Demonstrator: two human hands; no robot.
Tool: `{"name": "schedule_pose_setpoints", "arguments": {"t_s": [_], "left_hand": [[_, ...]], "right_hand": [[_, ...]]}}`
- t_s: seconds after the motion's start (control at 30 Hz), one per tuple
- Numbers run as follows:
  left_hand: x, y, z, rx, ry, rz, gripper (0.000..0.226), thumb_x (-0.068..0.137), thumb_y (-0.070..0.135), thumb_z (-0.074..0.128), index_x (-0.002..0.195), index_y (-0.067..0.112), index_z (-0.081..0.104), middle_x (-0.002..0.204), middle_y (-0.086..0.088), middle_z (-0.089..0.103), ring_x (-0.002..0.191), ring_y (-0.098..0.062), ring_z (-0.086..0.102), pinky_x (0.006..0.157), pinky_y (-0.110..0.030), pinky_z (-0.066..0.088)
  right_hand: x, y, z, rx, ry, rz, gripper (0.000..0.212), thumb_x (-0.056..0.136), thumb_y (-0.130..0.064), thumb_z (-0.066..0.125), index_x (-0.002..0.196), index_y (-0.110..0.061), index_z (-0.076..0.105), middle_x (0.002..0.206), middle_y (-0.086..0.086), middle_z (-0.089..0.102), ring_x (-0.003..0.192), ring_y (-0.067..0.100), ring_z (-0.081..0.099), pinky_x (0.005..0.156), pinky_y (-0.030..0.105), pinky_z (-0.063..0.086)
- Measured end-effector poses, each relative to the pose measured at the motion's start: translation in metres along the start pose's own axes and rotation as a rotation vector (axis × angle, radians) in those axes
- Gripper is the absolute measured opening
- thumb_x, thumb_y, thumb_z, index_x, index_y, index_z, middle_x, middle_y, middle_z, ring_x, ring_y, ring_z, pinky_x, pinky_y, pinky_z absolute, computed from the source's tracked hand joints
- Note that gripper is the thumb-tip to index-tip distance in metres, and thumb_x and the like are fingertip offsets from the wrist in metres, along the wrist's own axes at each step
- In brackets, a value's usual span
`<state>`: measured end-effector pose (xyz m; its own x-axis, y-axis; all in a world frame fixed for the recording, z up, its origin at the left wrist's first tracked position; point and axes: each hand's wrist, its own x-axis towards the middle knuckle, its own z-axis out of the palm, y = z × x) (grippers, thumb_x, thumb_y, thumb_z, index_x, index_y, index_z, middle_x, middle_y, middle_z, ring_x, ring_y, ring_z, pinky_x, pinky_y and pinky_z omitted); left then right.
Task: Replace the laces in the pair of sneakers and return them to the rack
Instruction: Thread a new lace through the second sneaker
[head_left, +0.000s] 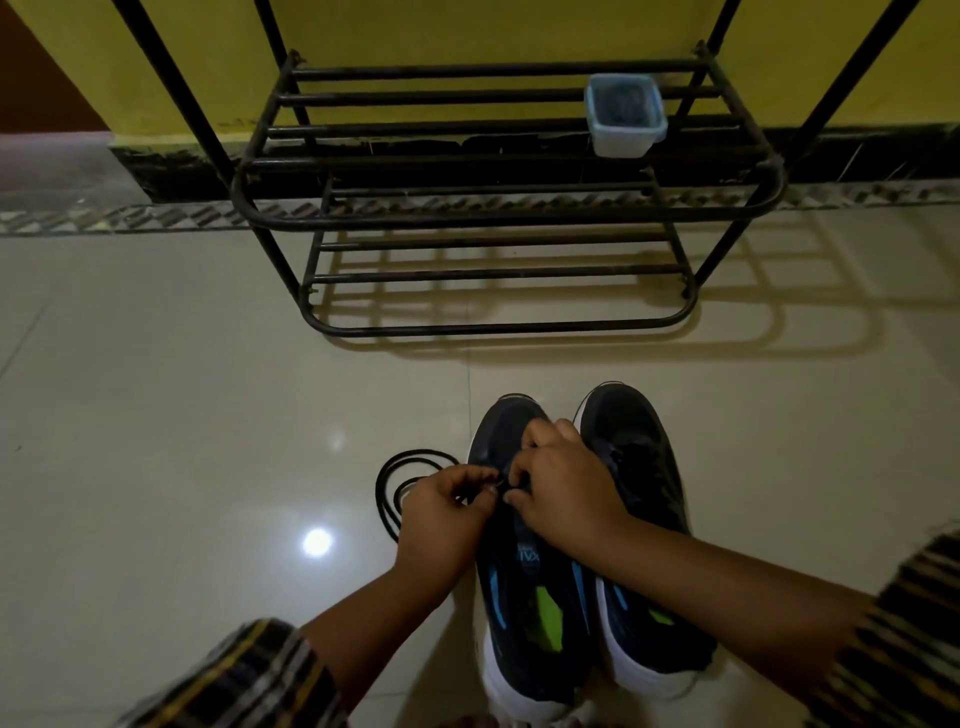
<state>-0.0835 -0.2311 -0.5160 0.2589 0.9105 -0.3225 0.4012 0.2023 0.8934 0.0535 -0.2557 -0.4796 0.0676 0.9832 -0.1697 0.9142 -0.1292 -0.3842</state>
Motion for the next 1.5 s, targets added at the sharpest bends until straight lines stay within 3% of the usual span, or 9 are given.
{"name": "schedule_pose_setpoints", "arguments": {"t_s": [0.2,0.47,0.63,0.77,1.0,1.17,1.3,1.4,1.5], "left_hand": [[0.002,0.002,-0.002,-0.103,-0.016,-0.060,0.018,0.083,0.002,0.065,0.073,0.010,0.052,0.069,-0.005,0.059,0.073,-0.022,0.062,0.072,-0.034,0.053],[0.003,0.006,-0.005,-0.172,-0.046,-0.127,0.028,0.085,0.000,0.063,0.075,0.013,0.040,0.081,-0.027,0.062,0.081,-0.024,0.065,0.082,-0.045,0.052],[0.005,0.008,-0.006,-0.222,-0.064,-0.164,0.031,0.084,-0.006,0.062,0.074,0.012,0.038,0.078,-0.023,0.061,0.081,-0.030,0.063,0.082,-0.045,0.053],[0.001,0.005,-0.005,-0.201,-0.040,-0.145,0.024,0.084,0.003,0.065,0.075,0.011,0.045,0.088,-0.031,0.062,0.091,-0.039,0.063,0.086,-0.050,0.053],[-0.001,0.007,-0.004,-0.031,-0.010,-0.017,0.017,0.079,0.010,0.070,0.082,0.019,0.056,0.086,-0.002,0.066,0.079,-0.020,0.064,0.077,-0.046,0.055],[-0.002,0.009,-0.004,-0.014,-0.010,0.002,0.020,0.079,0.007,0.069,0.079,0.020,0.054,0.086,-0.003,0.066,0.076,-0.022,0.063,0.074,-0.041,0.057],[-0.003,0.018,-0.001,-0.014,0.001,0.093,0.020,0.079,0.004,0.069,0.085,0.020,0.060,0.088,0.005,0.066,0.064,-0.005,0.056,0.068,-0.030,0.054],[-0.003,0.031,0.001,-0.043,-0.069,0.168,0.018,0.081,0.007,0.069,0.094,0.020,0.066,0.093,0.007,0.068,0.081,0.000,0.063,0.075,-0.019,0.053],[-0.004,0.037,0.003,-0.028,-0.103,0.193,0.014,0.083,0.007,0.067,0.087,0.020,0.068,0.087,0.006,0.070,0.082,-0.001,0.065,0.074,-0.016,0.052]], "right_hand": [[-0.002,0.003,0.006,0.055,0.062,0.034,0.009,0.083,-0.026,0.066,0.087,-0.018,0.069,0.100,-0.008,0.038,0.110,0.017,0.037,0.076,0.027,0.039],[-0.002,0.002,0.010,-0.017,0.089,0.042,0.012,0.084,-0.030,0.065,0.087,-0.019,0.069,0.113,-0.004,0.045,0.110,0.018,0.037,0.079,0.032,0.037],[0.000,0.003,0.018,-0.094,0.222,-0.025,0.016,0.060,-0.019,0.079,0.055,-0.017,0.064,0.085,-0.002,0.056,0.081,0.024,0.055,0.056,0.033,0.040],[0.002,0.002,0.020,-0.115,0.215,-0.038,0.020,0.051,-0.019,0.079,0.052,-0.015,0.060,0.077,-0.003,0.056,0.072,0.022,0.056,0.052,0.031,0.042],[0.011,0.010,0.001,-0.041,0.003,-0.141,0.009,0.078,-0.013,0.058,0.074,-0.006,0.061,0.098,0.005,0.048,0.096,0.023,0.042,0.067,0.033,0.037],[0.014,0.028,-0.042,0.112,-0.034,-0.094,0.016,0.078,-0.007,0.060,0.064,-0.009,0.054,0.090,0.000,0.045,0.083,0.019,0.050,0.071,0.034,0.045],[0.011,0.038,-0.066,0.278,-0.030,-0.031,0.013,0.071,-0.007,0.069,0.063,-0.014,0.062,0.084,-0.008,0.048,0.072,0.007,0.051,0.069,0.028,0.047],[0.002,0.020,-0.058,0.349,-0.120,-0.067,0.011,0.073,-0.007,0.070,0.065,-0.013,0.064,0.086,-0.004,0.049,0.077,0.011,0.055,0.070,0.026,0.049],[0.001,0.011,-0.053,0.431,-0.035,-0.001,0.012,0.074,-0.011,0.072,0.065,-0.015,0.063,0.087,-0.003,0.051,0.079,0.012,0.054,0.070,0.021,0.047]]}}
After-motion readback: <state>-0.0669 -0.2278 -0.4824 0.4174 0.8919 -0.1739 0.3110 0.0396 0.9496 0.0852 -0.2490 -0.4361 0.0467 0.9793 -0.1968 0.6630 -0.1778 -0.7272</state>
